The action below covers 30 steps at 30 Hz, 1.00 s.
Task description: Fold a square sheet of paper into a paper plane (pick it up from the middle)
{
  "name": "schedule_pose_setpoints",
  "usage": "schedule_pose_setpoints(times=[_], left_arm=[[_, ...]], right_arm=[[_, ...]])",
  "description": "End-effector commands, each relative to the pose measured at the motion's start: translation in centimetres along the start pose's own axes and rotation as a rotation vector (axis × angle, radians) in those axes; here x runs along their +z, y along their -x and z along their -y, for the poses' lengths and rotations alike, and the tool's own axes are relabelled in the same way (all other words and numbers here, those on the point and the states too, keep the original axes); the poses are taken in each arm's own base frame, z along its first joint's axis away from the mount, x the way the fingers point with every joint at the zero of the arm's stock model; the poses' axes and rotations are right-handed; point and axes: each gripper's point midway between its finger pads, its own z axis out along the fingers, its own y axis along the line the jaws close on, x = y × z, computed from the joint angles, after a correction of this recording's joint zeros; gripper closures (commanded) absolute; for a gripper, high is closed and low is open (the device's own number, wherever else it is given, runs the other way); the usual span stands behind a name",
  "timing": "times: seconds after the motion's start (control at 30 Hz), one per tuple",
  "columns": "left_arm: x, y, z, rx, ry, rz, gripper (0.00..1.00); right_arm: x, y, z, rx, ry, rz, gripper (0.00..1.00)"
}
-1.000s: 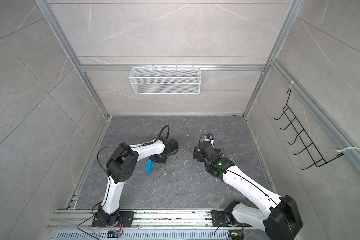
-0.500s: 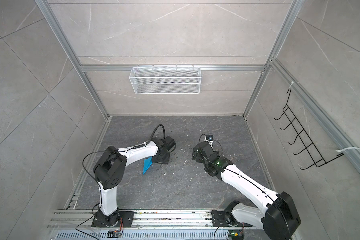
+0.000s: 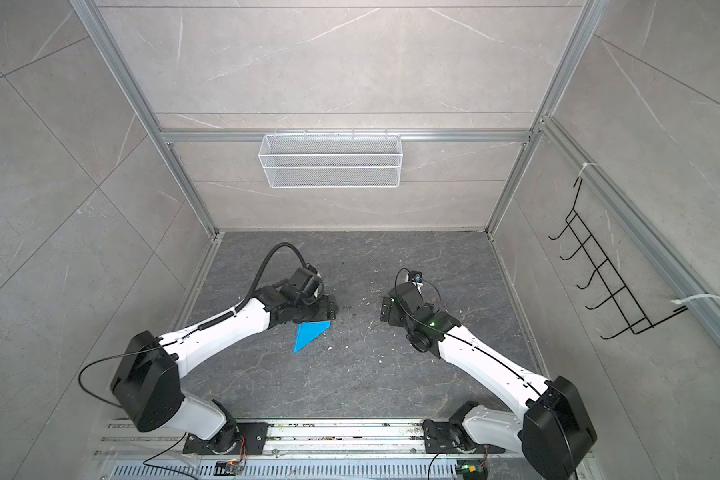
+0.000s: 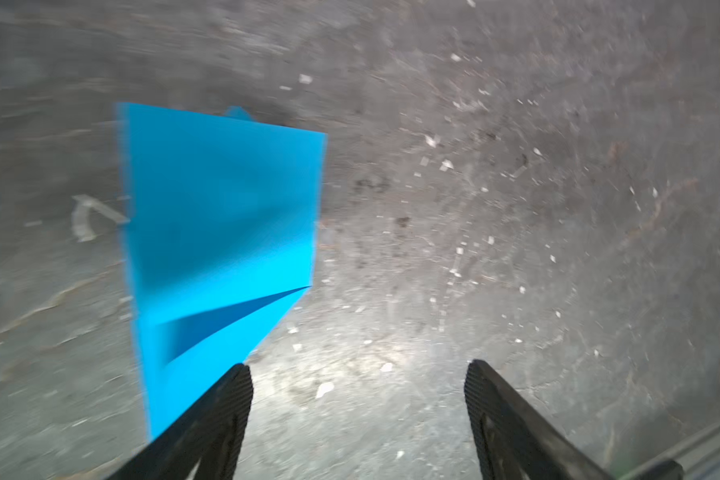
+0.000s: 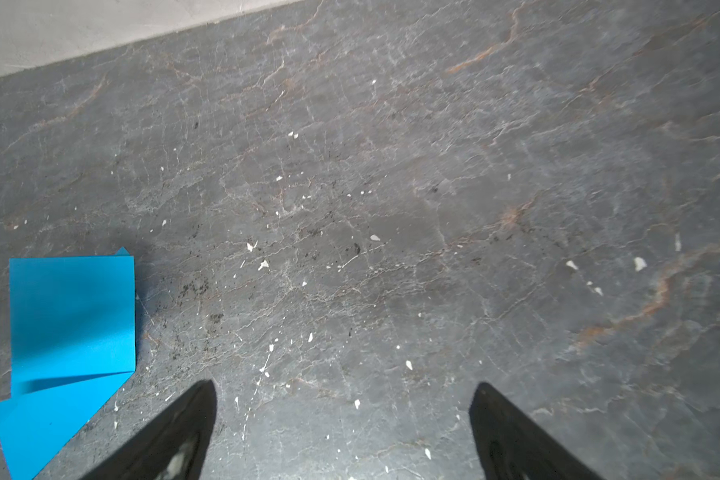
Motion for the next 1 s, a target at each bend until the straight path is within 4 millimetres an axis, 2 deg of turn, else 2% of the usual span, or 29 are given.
schedule_pose_setpoints(times=[0.0,0.13,0.4,0.53,0.6,0.77,0.87,0.97], left_arm=[[-0.4,-0.3,-4.1,-0.011,0.063,0.029,0.16],[0.1,-1.6,-6.5,-0.062,0.046,0.001,0.19],[2.7,-2.1,-8.2,-0.107,0.073,-0.042,0.35],[3.7,-2.5,-9.5,-0.145,0.12,-0.084,0.49],[4.0,-2.5,-9.6,-0.149,0.125,-0.089,0.56],[4.8,-2.9,-10.1,-0.154,0.147,-0.115,0.65],[5.3,-3.3,-10.4,-0.158,0.166,-0.14,0.7],[5.8,-3.5,-10.3,-0.161,0.159,-0.161,0.75]], right_arm=[[0.9,-0.9,-0.7,0.026,0.032,-0.042,0.03],[1.7,-1.5,-1.4,0.034,0.05,-0.076,0.05],[2.7,-2.2,-2.7,0.034,0.095,-0.126,0.06],[3.0,-2.6,-3.0,0.032,0.104,-0.146,0.07],[3.1,-2.7,-3.0,0.031,0.105,-0.15,0.07],[3.5,-3.0,-3.7,0.025,0.135,-0.17,0.07],[3.7,-3.6,-5.4,0.009,0.222,-0.208,0.08],[3.7,-4.2,-8.3,-0.008,0.372,-0.255,0.1]])
